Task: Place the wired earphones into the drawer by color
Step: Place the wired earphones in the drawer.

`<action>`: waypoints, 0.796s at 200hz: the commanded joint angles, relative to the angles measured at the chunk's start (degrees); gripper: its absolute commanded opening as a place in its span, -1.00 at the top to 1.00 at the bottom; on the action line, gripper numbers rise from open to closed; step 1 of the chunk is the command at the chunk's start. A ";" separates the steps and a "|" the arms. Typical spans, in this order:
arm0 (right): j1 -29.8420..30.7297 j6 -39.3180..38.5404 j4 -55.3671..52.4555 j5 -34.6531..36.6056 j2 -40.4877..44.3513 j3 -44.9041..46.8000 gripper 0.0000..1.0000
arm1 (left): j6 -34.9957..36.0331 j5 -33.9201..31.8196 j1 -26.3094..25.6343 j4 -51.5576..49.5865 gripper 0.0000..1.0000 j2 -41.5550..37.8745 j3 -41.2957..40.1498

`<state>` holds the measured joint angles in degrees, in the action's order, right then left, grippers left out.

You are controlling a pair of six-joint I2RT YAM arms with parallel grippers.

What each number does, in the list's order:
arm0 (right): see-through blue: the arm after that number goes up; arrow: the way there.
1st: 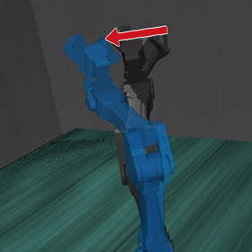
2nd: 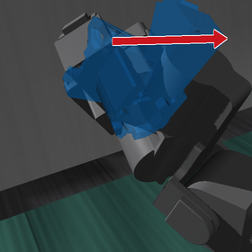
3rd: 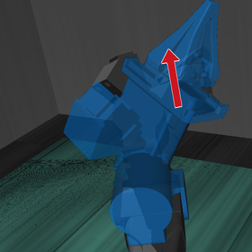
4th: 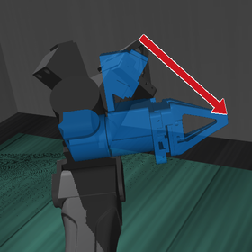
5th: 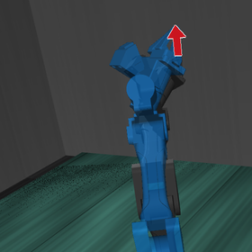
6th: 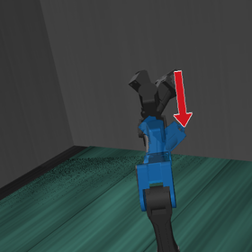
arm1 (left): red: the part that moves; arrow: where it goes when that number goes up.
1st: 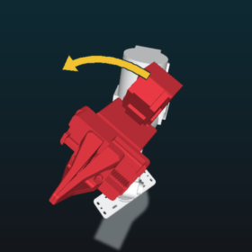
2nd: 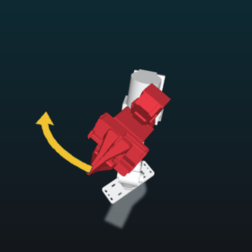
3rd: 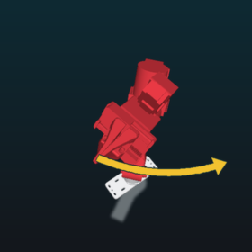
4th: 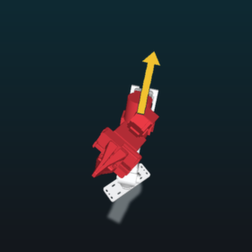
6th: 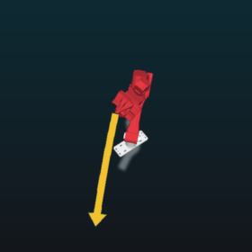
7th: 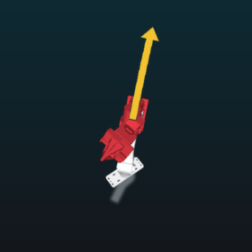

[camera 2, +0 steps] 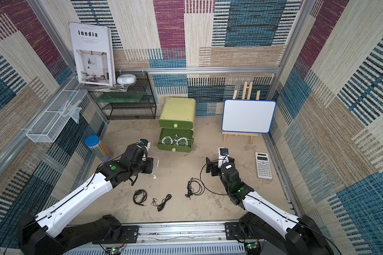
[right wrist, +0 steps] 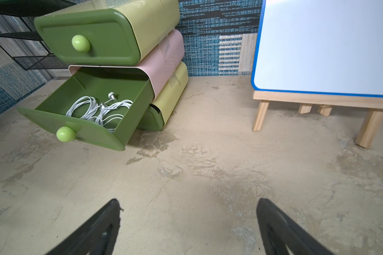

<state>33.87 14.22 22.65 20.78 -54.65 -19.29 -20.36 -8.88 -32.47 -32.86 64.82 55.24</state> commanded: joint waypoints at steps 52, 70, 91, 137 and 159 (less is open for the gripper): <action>0.06 0.28 1.79 0.88 0.51 0.39 -0.98 | 0.06 -3.32 0.04 15.37 1.00 0.70 1.81; 0.06 0.28 1.79 0.99 0.68 0.48 -0.98 | 0.23 -3.65 0.04 18.39 1.00 2.54 2.93; 0.04 0.28 1.69 1.02 0.95 0.48 -0.99 | 0.56 -4.25 0.02 21.83 1.00 4.64 4.21; 0.01 0.46 1.80 1.11 1.39 0.63 -0.98 | 2.02 -5.41 0.43 26.97 1.00 9.25 7.60; 0.06 0.55 1.78 1.11 1.35 0.67 -0.98 | 2.67 -5.12 0.65 29.03 1.00 11.86 9.22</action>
<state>33.87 14.37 22.65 21.39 -53.45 -18.85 -19.22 -13.56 -32.05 -8.40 74.67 62.98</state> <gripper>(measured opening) 0.992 0.081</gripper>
